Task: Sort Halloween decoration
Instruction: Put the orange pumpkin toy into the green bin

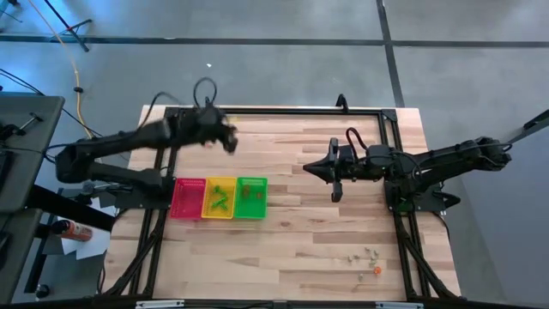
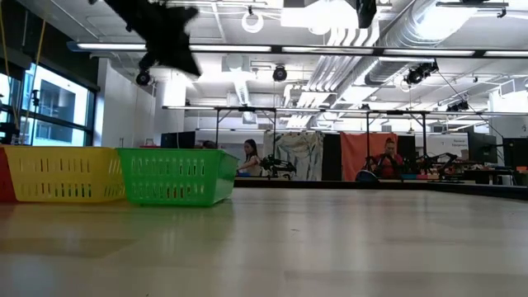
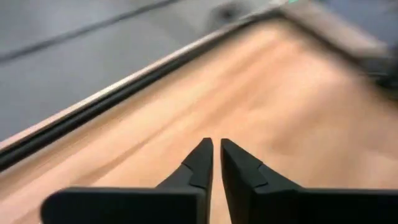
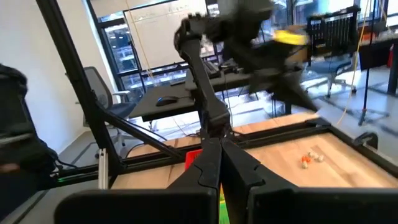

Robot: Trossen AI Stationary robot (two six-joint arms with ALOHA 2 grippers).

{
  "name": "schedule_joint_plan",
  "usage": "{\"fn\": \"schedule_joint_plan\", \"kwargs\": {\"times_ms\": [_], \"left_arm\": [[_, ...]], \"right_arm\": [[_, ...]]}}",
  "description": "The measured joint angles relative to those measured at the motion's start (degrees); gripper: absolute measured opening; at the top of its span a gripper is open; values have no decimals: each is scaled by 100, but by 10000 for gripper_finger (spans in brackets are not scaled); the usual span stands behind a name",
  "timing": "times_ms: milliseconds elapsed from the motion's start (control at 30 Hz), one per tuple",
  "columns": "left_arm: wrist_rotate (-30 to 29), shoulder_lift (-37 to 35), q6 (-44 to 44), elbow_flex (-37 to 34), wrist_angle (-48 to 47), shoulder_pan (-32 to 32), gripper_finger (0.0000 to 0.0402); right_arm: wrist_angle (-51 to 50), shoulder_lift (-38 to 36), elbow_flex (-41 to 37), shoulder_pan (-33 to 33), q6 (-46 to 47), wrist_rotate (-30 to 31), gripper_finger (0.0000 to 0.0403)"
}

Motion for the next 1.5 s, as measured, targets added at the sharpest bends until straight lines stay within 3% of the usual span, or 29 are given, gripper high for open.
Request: {"fn": "schedule_joint_plan", "kwargs": {"times_ms": [100, 200, 333, 500, 667, 800, 1167, 1500], "left_arm": [[-183, 385, -160, 292, -901, 1016, 44], [166, 722, -599, 157, -1340, 1864, 69], [440, 1080, -968, -405, -1305, 2409, 107], [415, 1372, -1947, -1242, -1120, 2540, 148], [672, 1402, -2492, -1804, -310, 2544, 170], [585, 1370, -2825, -1863, 165, 2544, 175], [313, 1419, -3097, -1870, 234, 2929, 173], [502, 2026, -3399, -1870, 499, 2903, 172]], "right_arm": [[-61, 0, 0, 0, 194, 0, 0], [-63, 0, 0, 0, 333, 0, 0], [-74, 0, 0, 0, 371, 1, 0], [-165, 0, 0, 0, 371, 2, 0], [-313, 2, 0, 0, 371, 2, 0], [-317, 2, 0, 0, 371, 2, 0], [-410, 2, 0, 0, 422, -31, 0], [-422, 2, 0, 0, 417, -33, 0]]}}
